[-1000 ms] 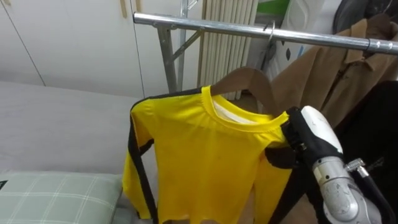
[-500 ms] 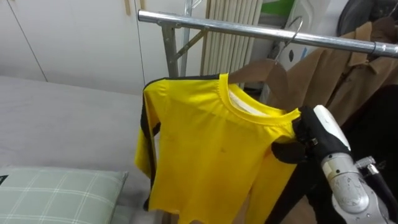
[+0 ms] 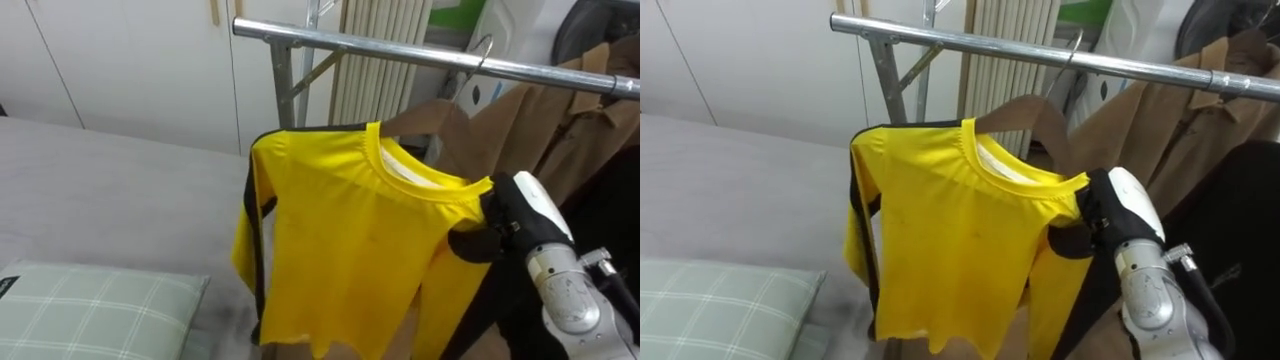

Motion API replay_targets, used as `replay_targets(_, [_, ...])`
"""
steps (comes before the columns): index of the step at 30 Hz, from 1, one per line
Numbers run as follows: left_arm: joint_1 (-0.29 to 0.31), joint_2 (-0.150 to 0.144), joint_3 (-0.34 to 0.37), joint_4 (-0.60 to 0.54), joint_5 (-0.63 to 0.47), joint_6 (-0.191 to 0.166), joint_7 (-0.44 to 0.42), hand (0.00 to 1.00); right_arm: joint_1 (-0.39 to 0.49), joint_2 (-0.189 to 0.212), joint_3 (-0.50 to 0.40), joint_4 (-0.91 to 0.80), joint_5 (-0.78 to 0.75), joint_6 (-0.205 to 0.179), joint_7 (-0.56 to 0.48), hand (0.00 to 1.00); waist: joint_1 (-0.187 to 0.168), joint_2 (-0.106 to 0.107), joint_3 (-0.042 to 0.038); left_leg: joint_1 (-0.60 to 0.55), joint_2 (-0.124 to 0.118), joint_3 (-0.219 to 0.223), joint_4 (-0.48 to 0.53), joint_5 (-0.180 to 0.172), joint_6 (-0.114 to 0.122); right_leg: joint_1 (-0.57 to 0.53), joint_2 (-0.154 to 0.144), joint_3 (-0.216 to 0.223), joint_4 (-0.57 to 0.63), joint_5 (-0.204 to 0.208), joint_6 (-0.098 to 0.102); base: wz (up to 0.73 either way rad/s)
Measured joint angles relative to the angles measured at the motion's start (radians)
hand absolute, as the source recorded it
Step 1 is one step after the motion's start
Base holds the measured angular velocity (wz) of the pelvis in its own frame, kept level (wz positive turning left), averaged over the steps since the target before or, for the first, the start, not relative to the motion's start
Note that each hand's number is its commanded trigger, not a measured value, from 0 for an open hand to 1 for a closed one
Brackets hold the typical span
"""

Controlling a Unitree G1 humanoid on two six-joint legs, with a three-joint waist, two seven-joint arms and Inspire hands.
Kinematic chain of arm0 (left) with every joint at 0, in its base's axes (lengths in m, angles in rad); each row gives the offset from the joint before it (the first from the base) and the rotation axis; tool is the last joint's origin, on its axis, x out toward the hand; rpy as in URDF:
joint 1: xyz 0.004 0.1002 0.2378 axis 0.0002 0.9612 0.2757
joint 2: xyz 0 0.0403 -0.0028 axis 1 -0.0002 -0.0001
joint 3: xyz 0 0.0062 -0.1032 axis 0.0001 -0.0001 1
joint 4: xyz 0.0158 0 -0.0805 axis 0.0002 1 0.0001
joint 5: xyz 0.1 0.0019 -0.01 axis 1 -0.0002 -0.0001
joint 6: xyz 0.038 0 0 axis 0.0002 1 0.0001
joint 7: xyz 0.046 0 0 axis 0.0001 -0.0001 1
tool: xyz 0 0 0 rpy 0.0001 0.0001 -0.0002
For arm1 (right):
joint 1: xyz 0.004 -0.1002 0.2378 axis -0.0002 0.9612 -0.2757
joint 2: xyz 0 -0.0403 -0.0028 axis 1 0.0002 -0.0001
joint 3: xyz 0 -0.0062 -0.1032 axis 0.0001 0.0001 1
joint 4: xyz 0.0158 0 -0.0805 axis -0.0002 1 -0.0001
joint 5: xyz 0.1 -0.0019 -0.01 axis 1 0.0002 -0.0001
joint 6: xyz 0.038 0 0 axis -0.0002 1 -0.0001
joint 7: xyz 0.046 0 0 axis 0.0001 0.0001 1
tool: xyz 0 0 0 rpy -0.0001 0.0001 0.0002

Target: Hang clothes

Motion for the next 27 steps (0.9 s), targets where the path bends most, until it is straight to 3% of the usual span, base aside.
replay_targets(5, [0.038,0.0,0.004,-0.058,0.0,-0.001,-0.023,0.0,-0.022,-0.012,0.0,0.042,0.028,0.0,0.005,1.0,0.001,-0.001,0.0,0.0,0.0,-0.003,0.002,0.0,0.0,0.001,0.0,-0.002,0.001,-0.001,0.001,0.01])
replay_targets(9, [0.045,0.001,0.022,-0.069,0.0,-0.006,-0.039,0.0,-0.026,-0.044,0.0,0.049,0.03,-0.003,0.021,1.0,0.001,-0.004,0.0005,0.002,-0.001,-0.008,0.005,0.0,0.0,0.002,-0.001,-0.003,0.002,-0.002,0.0,0.0])
replay_targets(18, [0.052,0.01,0.042,-0.102,0.002,-0.009,-0.059,0.0,-0.15,-0.084,0.001,0.26,0.05,-0.012,0.067,1.0,0.0,-0.017,0.0021,0.0,-0.002,-0.025,0.005,0.0,0.0,0.012,-0.001,-0.004,-0.001,-0.006,0.003,0.05])
replay_targets(27, [0.053,0.011,0.043,-0.101,0.002,-0.009,-0.061,0.0,-0.152,-0.106,0.001,0.26,0.05,-0.013,0.143,1.0,0.004,-0.022,-0.0005,0.002,-0.003,-0.03,0.011,0.001,0.0,0.014,-0.002,-0.006,0.0,-0.006,0.003,0.0])
